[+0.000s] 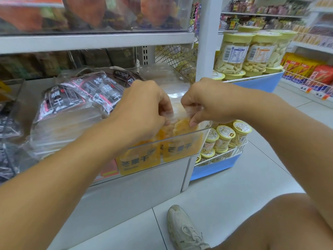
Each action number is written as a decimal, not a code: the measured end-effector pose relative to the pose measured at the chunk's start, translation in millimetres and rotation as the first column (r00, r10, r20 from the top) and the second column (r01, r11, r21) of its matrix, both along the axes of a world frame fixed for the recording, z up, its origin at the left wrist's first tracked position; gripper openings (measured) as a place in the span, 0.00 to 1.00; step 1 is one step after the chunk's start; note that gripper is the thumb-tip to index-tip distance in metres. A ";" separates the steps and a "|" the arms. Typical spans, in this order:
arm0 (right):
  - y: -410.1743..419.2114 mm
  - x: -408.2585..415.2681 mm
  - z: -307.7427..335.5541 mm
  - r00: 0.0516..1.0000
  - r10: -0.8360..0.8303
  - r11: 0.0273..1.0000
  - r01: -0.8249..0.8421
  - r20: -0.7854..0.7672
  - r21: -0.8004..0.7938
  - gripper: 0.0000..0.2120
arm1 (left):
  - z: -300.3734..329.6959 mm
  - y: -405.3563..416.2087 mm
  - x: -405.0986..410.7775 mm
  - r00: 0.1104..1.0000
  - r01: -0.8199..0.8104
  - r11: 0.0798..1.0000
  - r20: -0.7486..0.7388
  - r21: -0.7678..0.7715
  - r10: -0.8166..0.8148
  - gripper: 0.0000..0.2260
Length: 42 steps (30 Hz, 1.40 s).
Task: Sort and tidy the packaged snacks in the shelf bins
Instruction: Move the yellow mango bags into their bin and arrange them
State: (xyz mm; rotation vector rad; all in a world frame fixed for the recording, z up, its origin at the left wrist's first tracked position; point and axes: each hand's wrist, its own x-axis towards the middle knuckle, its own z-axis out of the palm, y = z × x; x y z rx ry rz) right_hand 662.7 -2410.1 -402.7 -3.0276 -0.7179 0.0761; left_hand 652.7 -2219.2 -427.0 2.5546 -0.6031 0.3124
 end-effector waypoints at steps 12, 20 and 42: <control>-2.7 5.9 -6.3 0.960 -0.027 0.999 0.014 -0.279 -0.047 0.39 | 3.0 3.3 -3.8 0.995 0.066 0.993 -0.070 -0.096 -0.073 0.13; 6.5 -4.2 3.1 0.997 -0.037 0.997 0.032 -0.071 -0.074 0.31 | -0.5 11.9 -6.9 0.997 0.074 0.996 0.012 -0.051 -0.073 0.15; 119.0 -29.0 19.1 0.848 0.246 0.819 -0.441 0.470 0.367 0.17 | 15.4 124.7 -36.4 0.929 0.045 0.991 0.359 0.128 -0.089 0.08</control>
